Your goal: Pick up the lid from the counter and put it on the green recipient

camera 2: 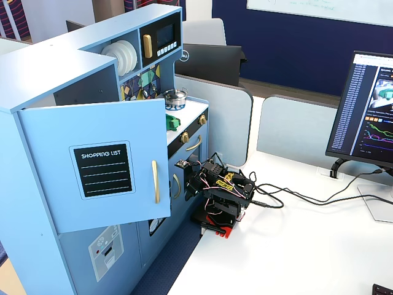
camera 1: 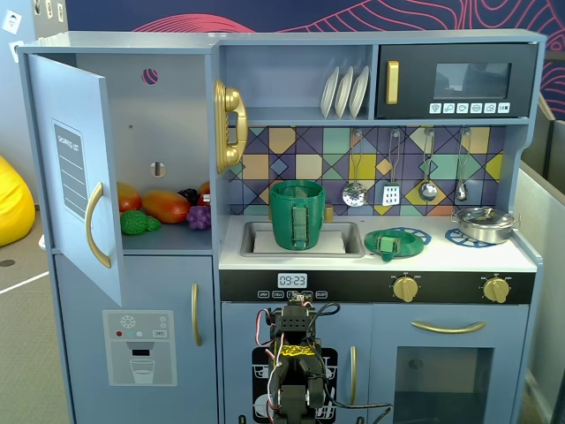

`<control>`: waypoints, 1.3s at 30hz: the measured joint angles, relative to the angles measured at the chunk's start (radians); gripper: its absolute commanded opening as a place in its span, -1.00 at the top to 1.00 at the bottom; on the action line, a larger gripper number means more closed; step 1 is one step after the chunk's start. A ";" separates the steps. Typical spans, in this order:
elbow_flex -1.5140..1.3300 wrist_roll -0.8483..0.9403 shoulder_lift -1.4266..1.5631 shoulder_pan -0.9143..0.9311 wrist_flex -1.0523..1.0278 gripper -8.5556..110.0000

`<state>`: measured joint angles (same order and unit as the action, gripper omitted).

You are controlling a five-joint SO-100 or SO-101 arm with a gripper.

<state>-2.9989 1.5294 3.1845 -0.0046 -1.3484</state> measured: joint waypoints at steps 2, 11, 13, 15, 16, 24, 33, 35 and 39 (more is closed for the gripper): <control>0.000 0.003 0.000 0.008 0.000 0.86; -0.002 0.006 0.000 0.046 0.000 0.86; -0.002 0.006 0.000 0.051 0.000 0.86; -0.002 0.006 0.000 0.049 0.000 0.86; -0.002 0.006 0.000 0.049 0.000 0.86; -0.002 0.006 0.000 0.067 0.000 0.86; 0.156 0.101 -0.218 0.276 0.400 0.86; 0.259 0.126 -0.304 0.337 0.522 0.86; 0.449 0.158 -0.391 0.459 0.646 0.80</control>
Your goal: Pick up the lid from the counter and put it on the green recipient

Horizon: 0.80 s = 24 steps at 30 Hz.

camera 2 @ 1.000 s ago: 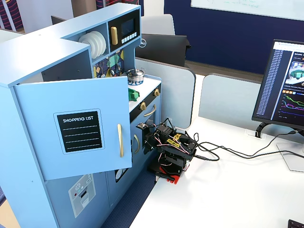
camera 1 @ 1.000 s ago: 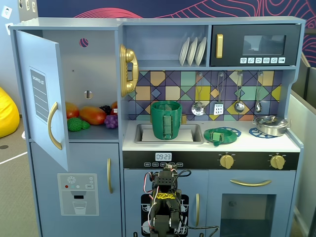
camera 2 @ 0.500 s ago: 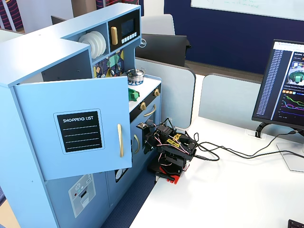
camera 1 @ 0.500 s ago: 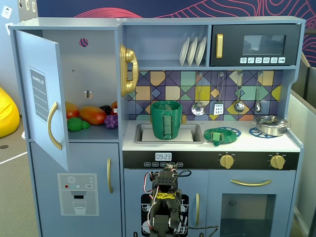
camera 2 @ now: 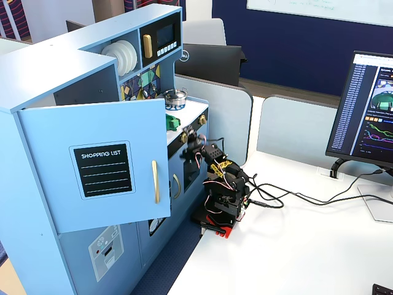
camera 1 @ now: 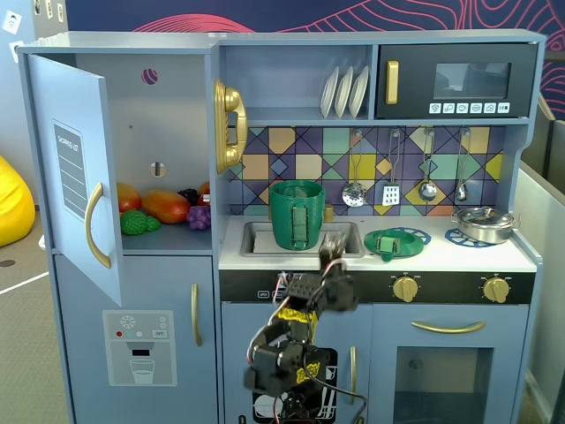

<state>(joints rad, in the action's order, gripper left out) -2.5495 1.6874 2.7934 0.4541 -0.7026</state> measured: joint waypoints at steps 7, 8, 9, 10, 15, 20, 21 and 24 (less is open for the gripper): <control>0.038 0.009 -0.011 0.169 0.264 0.23; 0.038 0.009 -0.011 0.181 0.290 0.17; 0.038 0.005 -0.011 0.189 0.318 0.10; 0.038 -0.002 -0.011 0.196 0.344 0.06; 0.038 -0.021 -0.048 0.206 0.456 0.03; 0.064 -0.020 -0.152 0.206 0.529 0.05; 0.074 -0.020 -0.176 0.206 0.549 0.06; 0.103 -0.020 -0.253 0.207 0.589 0.08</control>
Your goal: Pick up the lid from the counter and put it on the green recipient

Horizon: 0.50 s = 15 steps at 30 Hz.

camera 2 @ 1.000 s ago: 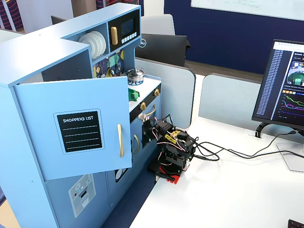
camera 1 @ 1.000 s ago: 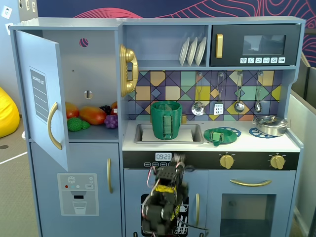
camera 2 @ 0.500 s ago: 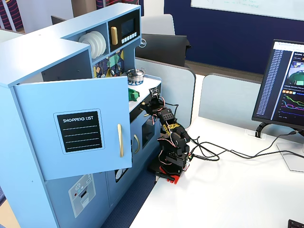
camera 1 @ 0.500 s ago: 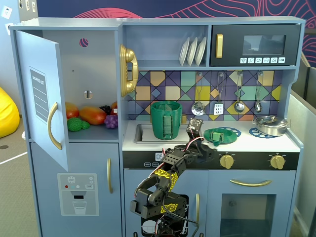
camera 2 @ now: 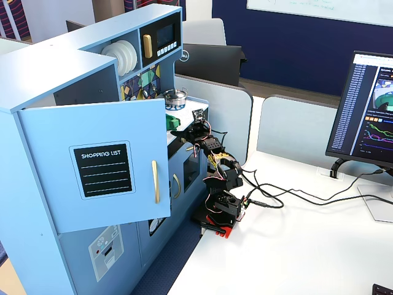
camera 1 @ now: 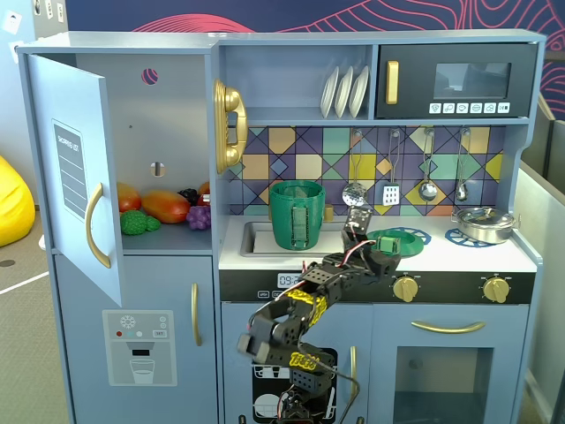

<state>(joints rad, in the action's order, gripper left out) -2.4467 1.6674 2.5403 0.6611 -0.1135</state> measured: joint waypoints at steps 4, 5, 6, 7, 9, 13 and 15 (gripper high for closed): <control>0.055 0.000 -0.083 0.000 0.034 0.10; 0.069 0.003 -0.103 0.000 0.043 0.10; 0.086 0.003 -0.123 0.000 0.051 0.10; 0.101 0.006 -0.144 0.000 0.055 0.11; 0.135 0.006 -0.189 0.000 0.061 0.12; 0.202 0.012 -0.270 -0.005 0.061 0.14; 0.235 0.017 -0.310 -0.015 0.069 0.14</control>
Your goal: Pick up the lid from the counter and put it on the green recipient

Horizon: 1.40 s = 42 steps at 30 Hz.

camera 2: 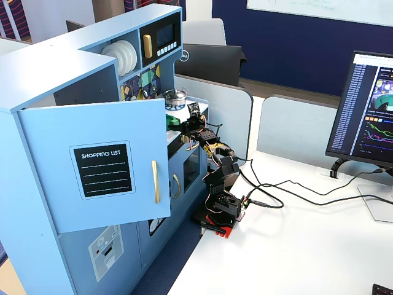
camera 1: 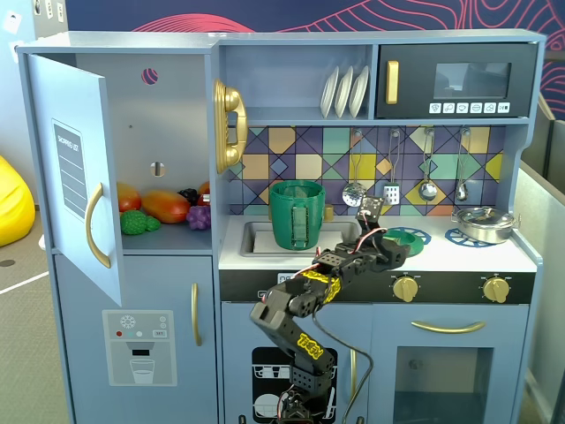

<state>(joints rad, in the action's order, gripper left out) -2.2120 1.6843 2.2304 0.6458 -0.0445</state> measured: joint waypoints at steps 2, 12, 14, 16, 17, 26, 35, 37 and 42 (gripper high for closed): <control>0.035 0.002 -0.044 -0.015 0.006 0.15; 0.184 0.005 -0.262 -0.049 0.029 0.25; 0.201 0.005 -0.301 -0.049 0.029 0.47; 0.218 0.000 -0.328 -0.049 0.029 0.86; 0.227 0.005 -0.341 -0.054 0.031 0.86; 0.264 -0.006 -0.371 -0.080 0.048 0.86; 0.310 -0.006 -0.311 -0.098 0.008 0.86; 0.353 -0.006 -0.275 -0.107 -0.043 0.86; 0.442 -0.006 -0.178 -0.153 -0.183 0.86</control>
<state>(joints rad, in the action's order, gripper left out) -1.7702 1.6782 2.0525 0.4924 -0.2270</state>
